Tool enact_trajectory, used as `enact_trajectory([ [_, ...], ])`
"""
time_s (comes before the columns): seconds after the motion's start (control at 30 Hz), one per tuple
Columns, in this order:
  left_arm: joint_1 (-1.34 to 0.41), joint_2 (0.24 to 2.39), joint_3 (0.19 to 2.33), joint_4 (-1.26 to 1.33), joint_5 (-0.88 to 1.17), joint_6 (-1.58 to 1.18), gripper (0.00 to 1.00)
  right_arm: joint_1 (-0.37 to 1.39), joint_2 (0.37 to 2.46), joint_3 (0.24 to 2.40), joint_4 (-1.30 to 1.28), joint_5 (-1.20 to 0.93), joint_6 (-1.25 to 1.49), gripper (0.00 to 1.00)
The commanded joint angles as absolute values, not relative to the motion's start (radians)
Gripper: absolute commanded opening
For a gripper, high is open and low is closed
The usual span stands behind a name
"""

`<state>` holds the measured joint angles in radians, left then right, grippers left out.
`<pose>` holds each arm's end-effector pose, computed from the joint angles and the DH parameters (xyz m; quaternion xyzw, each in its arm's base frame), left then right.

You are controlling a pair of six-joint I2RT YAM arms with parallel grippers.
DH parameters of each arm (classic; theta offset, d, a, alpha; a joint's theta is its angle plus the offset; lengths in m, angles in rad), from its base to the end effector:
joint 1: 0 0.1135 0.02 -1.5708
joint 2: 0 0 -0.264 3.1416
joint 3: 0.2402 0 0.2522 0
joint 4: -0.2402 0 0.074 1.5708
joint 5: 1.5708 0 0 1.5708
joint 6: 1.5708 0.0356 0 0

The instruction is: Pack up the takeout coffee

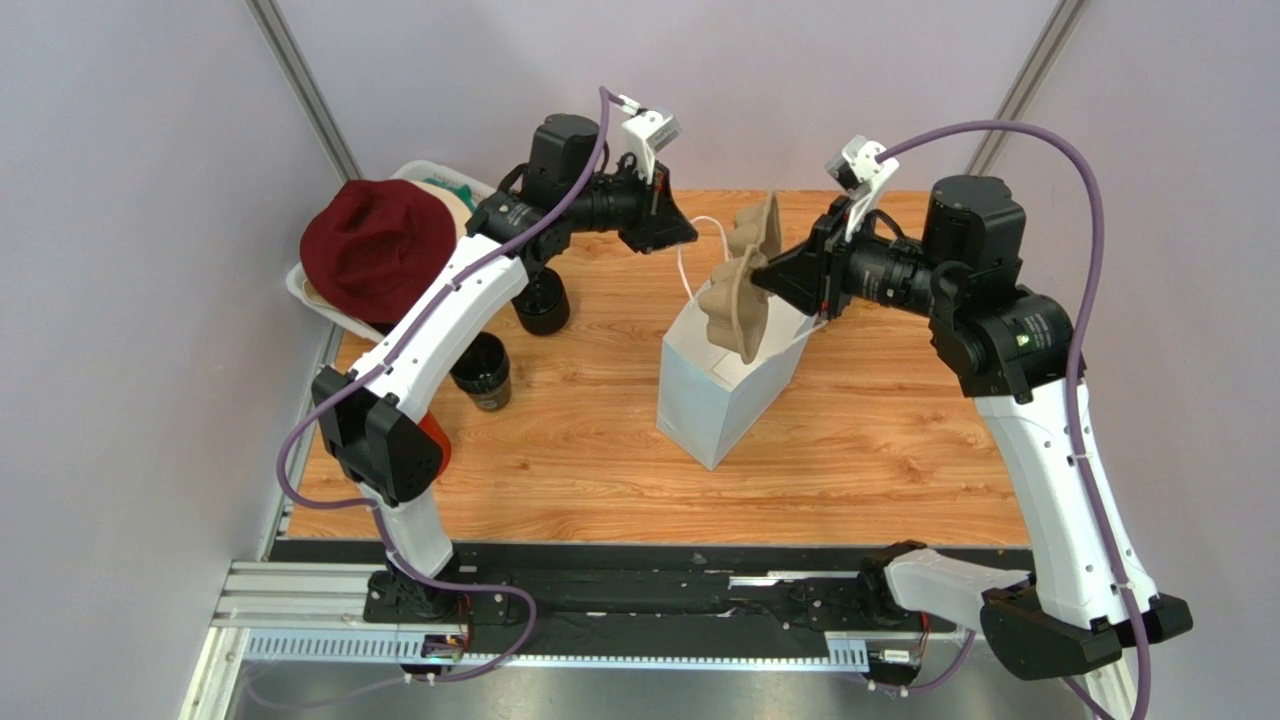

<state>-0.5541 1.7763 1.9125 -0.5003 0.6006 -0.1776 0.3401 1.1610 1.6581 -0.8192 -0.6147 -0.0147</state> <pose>0.3338 -0.2302 0.4278 0.3121 0.7413 -0.4214 0.4190 0.1810 0.0858 0.4926 -0.3105 0.7300 0.3325 0.5101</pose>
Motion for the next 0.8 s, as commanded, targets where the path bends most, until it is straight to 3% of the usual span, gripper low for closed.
enact_trajectory([
  [0.0, -0.555, 1.764, 1.936, -0.462, 0.620, -0.202, 0.00, 0.351, 1.183, 1.625, -0.796, -0.607, 0.012, 0.09],
  [0.77, -0.561, 1.784, 1.965, -0.488, 0.624, -0.190, 0.00, 0.385, 1.275, 1.617, -0.934, -0.460, -0.043, 0.06],
])
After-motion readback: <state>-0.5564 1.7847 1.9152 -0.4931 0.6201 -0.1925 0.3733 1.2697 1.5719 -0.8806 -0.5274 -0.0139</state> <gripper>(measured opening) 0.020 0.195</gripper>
